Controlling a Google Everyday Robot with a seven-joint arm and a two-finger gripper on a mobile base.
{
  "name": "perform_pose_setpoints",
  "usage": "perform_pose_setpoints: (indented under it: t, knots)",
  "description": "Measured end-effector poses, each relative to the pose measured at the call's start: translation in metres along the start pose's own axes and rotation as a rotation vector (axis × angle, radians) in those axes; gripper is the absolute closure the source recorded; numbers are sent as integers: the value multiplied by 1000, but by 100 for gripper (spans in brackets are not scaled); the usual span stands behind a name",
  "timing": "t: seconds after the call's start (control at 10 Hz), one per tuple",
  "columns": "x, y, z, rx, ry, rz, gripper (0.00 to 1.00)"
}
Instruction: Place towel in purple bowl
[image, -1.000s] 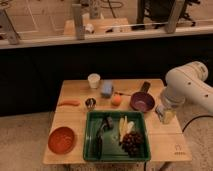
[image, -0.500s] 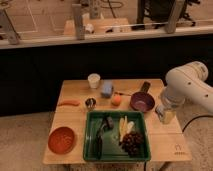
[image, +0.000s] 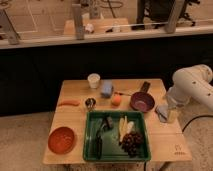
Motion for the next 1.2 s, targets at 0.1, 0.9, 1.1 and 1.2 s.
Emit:
perform_pose_setpoints:
  t: [0.1,0.9,1.1,1.2]
  knots:
    - [12,-9,14,13,4,18,20]
    - [22,-18,42,44,15,61,20]
    - [20,-28,50,106,14,73,20]
    - [26,-40,52,140,8,85,20]
